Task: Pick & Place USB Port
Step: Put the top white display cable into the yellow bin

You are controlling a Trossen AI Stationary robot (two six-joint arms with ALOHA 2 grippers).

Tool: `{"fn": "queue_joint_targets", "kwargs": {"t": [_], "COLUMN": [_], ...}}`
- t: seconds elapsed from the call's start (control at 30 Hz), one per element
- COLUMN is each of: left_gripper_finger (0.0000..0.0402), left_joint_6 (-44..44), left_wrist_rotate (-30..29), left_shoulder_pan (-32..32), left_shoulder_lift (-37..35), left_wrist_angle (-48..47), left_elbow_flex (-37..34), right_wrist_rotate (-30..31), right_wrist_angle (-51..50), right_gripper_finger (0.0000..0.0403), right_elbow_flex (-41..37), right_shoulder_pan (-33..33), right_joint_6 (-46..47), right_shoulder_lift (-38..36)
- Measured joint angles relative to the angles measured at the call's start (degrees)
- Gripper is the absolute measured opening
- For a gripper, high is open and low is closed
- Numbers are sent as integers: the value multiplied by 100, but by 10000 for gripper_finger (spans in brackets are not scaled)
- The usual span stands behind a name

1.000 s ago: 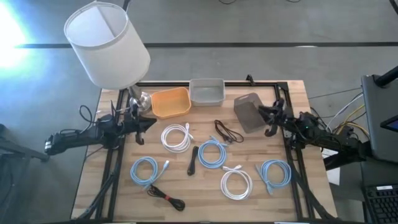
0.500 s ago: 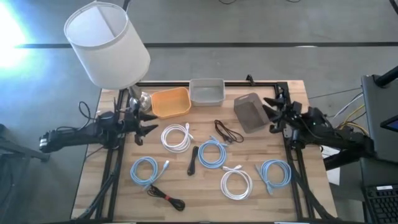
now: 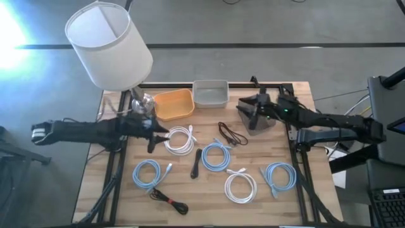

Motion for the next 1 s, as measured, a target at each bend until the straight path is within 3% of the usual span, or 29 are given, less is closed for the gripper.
{"fn": "queue_joint_targets", "kwargs": {"t": [0.43,0.73,1.0], "left_gripper_finger": [181,175,150], "left_joint_6": [28,25,8], "left_wrist_rotate": [-8,-171,-177], "left_shoulder_pan": [-569,-737,-771], "left_shoulder_lift": [1763,2815,3455], "left_wrist_angle": [1271,2035,2037], "left_elbow_flex": [-1,0,61], "right_wrist_rotate": [-1,-1,-2], "right_wrist_angle": [-264,-278,-290], "right_gripper_finger": [178,177,178], "right_elbow_flex": [571,610,602], "right_shoulder_pan": [0,0,0], "right_joint_6": [-32,-51,-66], "right_shoulder_lift": [1114,1201,1203]}}
